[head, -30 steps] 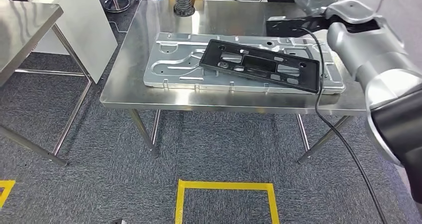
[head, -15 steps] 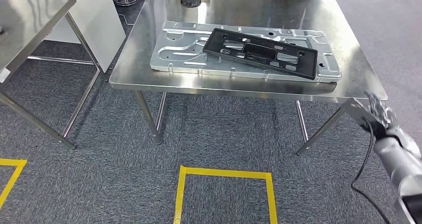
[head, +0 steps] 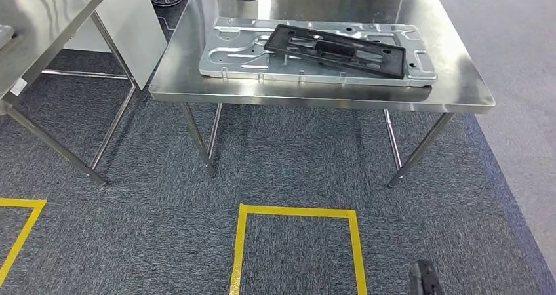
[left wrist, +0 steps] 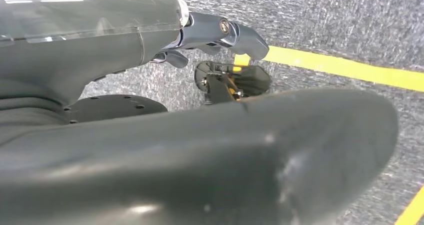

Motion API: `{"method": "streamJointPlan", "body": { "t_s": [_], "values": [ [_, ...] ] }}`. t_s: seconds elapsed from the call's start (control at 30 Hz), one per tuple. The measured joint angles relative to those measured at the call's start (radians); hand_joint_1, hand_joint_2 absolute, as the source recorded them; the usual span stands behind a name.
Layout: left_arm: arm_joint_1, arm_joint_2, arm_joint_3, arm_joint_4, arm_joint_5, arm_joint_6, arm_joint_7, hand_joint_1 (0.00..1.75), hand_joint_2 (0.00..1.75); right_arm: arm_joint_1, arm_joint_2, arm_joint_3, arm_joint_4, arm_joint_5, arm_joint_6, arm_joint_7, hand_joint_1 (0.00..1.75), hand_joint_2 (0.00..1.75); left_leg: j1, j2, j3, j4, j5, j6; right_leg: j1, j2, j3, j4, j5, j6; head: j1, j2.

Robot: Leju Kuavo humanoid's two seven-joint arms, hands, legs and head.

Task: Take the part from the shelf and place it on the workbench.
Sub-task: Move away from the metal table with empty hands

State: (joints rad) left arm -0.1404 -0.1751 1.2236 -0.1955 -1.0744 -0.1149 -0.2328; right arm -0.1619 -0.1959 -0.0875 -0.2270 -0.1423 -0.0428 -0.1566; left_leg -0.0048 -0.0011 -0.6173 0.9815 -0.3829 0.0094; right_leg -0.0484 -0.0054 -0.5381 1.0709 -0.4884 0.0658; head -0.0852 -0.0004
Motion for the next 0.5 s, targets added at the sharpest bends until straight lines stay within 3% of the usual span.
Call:
{"method": "streamJointPlan", "body": {
  "t_s": [0.03,0.07,0.1,0.23,0.27,0.33,0.37,0.4,0.43,0.47,0.5],
  "values": [
    [-0.003,0.001,-0.001,0.0,-0.003,0.001,0.001,0.0,0.0,0.009,0.037,-0.02,0.003,-0.014,0.003,0.012,0.0,1.31,0.0,0.004,-0.01,0.01,0.004,-0.007,0.003,0.002,0.031,-0.05,-0.018,-0.006,0.0,0.0],
    [-0.005,0.002,-0.003,0.0,-0.005,0.001,0.002,0.0,0.0,0.017,0.067,-0.04,0.005,-0.027,0.005,0.022,0.0,1.75,0.002,0.007,-0.016,0.014,0.008,-0.013,0.01,0.006,0.042,-0.074,-0.03,-0.015,-0.001,0.0],
    [-0.006,0.002,-0.004,0.0,-0.006,0.002,0.002,0.0,0.0,0.023,0.086,-0.054,0.007,-0.037,0.006,0.028,0.0,1.75,0.005,0.009,-0.018,0.017,0.013,-0.017,0.015,0.007,0.039,-0.077,-0.031,-0.027,-0.001,0.0],
    [-0.006,0.001,-0.006,0.0,-0.007,0.002,0.003,0.0,0.0,0.033,0.111,-0.077,0.011,-0.054,0.006,0.034,0.0,1.75,0.013,0.011,-0.021,0.016,0.021,-0.025,0.022,0.007,0.032,-0.075,-0.024,-0.039,-0.001,0.0],
    [-0.005,0.0,-0.009,0.0,-0.01,0.002,0.004,0.0,0.0,0.036,0.134,-0.098,0.013,-0.067,-0.001,0.03,0.0,1.75,0.016,0.011,-0.035,0.062,-0.029,-0.03,0.026,0.005,0.018,-0.074,-0.011,-0.052,-0.001,0.0],
    [-0.004,-0.001,-0.017,0.0,-0.018,0.004,0.007,0.0,0.0,0.04,0.187,-0.148,0.018,-0.099,-0.015,0.019,0.0,1.75,0.022,0.01,-0.07,0.205,-0.154,-0.036,0.038,0.002,-0.022,-0.074,0.024,-0.079,-0.001,0.0],
    [-0.005,-0.001,-0.02,0.0,-0.021,0.005,0.009,0.0,0.0,0.04,0.21,-0.171,0.019,-0.112,-0.02,0.011,0.0,1.31,0.021,0.009,-0.082,0.286,-0.216,-0.034,0.044,0.002,-0.045,-0.073,0.042,-0.088,-0.001,0.0],
    [-0.007,-0.001,-0.022,0.0,-0.023,0.006,0.009,0.0,0.0,0.039,0.223,-0.182,0.02,-0.118,-0.017,0.008,0.0,1.31,0.018,0.008,-0.072,0.315,-0.216,-0.028,0.049,0.002,-0.061,-0.073,0.054,-0.09,-0.001,0.0],
    [-0.007,-0.001,-0.022,0.0,-0.023,0.007,0.009,0.0,0.0,0.039,0.235,-0.193,0.02,-0.122,-0.013,0.006,0.0,1.31,0.012,0.008,-0.044,0.308,-0.195,-0.021,0.052,0.002,-0.075,-0.072,0.065,-0.092,-0.001,0.0],
    [-0.008,-0.001,-0.023,0.0,-0.023,0.008,0.009,0.0,0.0,0.038,0.245,-0.202,0.02,-0.125,-0.009,0.004,0.0,1.31,0.004,0.007,0.001,0.266,-0.165,-0.011,0.055,0.003,-0.088,-0.072,0.076,-0.092,-0.001,0.0],
    [-0.008,-0.001,-0.023,0.0,-0.024,0.009,0.009,0.0,0.0,0.038,0.256,-0.209,0.021,-0.125,-0.007,0.004,0.0,1.75,-0.006,0.007,0.056,0.202,-0.141,0.001,0.055,0.003,-0.098,-0.071,0.085,-0.092,-0.001,0.0]
  ]
}}
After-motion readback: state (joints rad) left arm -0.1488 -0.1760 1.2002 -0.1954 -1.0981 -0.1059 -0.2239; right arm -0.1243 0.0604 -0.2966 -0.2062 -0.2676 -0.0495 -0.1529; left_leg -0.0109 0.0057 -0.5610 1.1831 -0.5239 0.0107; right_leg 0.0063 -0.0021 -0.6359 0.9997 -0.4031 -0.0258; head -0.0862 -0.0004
